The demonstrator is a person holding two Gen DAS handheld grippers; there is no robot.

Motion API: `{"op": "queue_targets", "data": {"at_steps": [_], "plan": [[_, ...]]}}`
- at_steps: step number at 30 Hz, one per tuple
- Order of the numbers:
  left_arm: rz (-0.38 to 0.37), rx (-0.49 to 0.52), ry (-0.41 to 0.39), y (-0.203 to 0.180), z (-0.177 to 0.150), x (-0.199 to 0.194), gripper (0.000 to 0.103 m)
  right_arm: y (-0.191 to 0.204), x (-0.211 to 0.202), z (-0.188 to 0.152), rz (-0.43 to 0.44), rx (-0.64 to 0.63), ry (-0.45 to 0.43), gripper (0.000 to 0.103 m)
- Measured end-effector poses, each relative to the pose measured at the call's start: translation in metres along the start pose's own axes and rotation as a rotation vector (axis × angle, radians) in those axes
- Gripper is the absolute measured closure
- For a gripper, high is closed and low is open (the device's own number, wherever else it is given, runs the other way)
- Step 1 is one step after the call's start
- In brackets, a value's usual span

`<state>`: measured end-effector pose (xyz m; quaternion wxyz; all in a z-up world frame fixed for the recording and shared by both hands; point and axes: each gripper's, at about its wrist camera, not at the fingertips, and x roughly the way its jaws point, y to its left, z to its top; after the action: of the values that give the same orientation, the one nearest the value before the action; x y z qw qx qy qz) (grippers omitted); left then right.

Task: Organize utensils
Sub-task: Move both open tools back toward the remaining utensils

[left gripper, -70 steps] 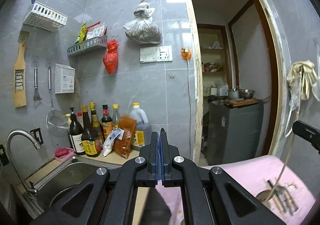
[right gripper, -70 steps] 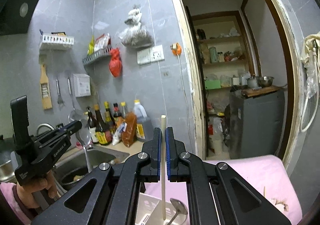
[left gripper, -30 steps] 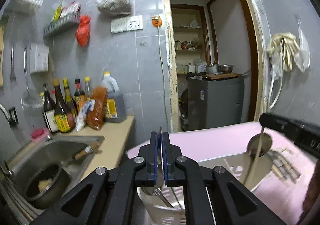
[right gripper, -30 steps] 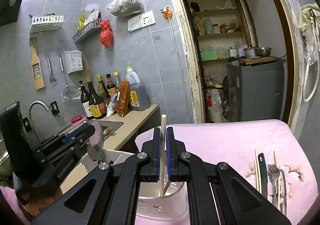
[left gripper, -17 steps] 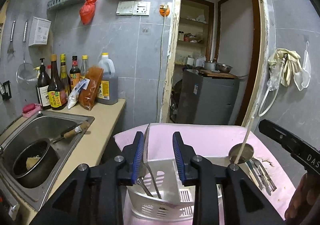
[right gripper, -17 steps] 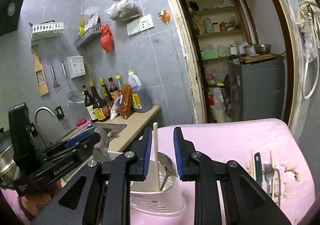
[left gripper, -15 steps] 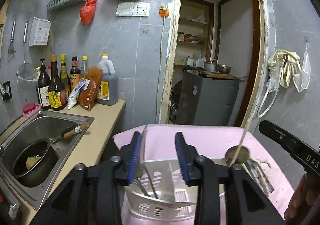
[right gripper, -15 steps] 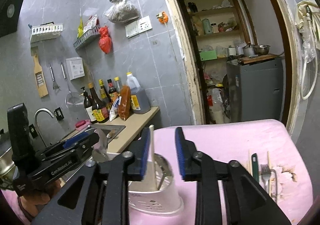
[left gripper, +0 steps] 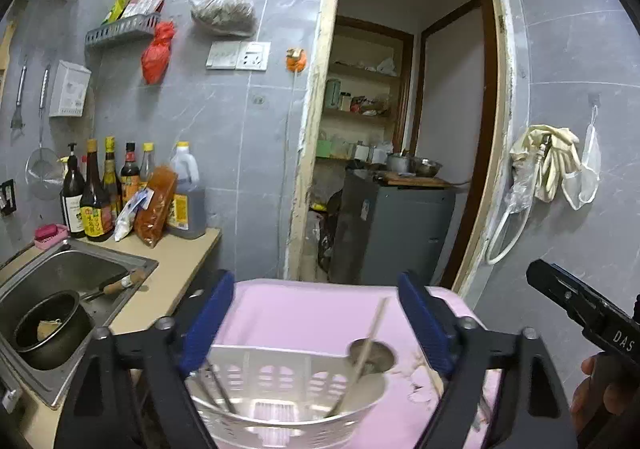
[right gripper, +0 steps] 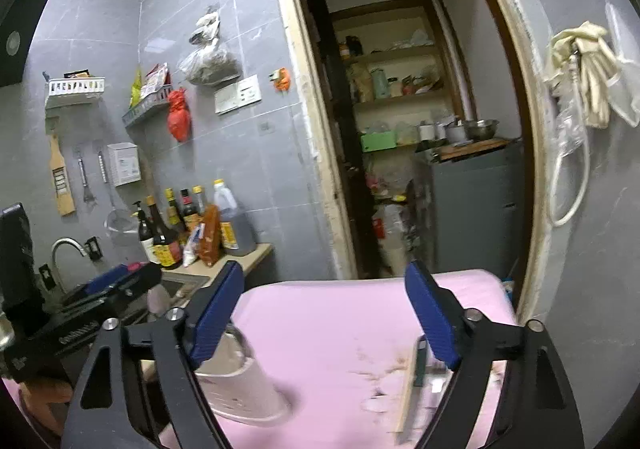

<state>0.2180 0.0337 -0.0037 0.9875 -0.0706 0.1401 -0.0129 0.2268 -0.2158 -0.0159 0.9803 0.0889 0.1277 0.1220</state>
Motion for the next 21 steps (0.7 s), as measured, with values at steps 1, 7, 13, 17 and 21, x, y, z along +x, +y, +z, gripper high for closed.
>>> {"op": "queue_targets", "data": {"at_steps": [1,7,13,17,21], "plan": [[-0.004,-0.002,-0.011,-0.007,0.000,-0.002,0.013,-0.004,-0.003,0.003,-0.006,-0.005,-0.004,0.018],[-0.008,-0.015,-0.073,-0.041,0.001,-0.008,0.001,-0.033,-0.026,0.013,-0.068,-0.060,-0.038,0.009],[-0.020,0.019,-0.077,-0.079,-0.005,-0.001,0.000,-0.063,-0.042,0.016,-0.123,-0.089,-0.056,0.002],[-0.033,0.047,-0.065,-0.103,-0.013,0.006,0.000,-0.088,-0.044,0.014,-0.143,-0.090,-0.038,0.002],[-0.038,0.071,-0.053,-0.124,-0.022,0.014,0.000,-0.112,-0.043,0.009,-0.163,-0.084,-0.017,0.002]]}}
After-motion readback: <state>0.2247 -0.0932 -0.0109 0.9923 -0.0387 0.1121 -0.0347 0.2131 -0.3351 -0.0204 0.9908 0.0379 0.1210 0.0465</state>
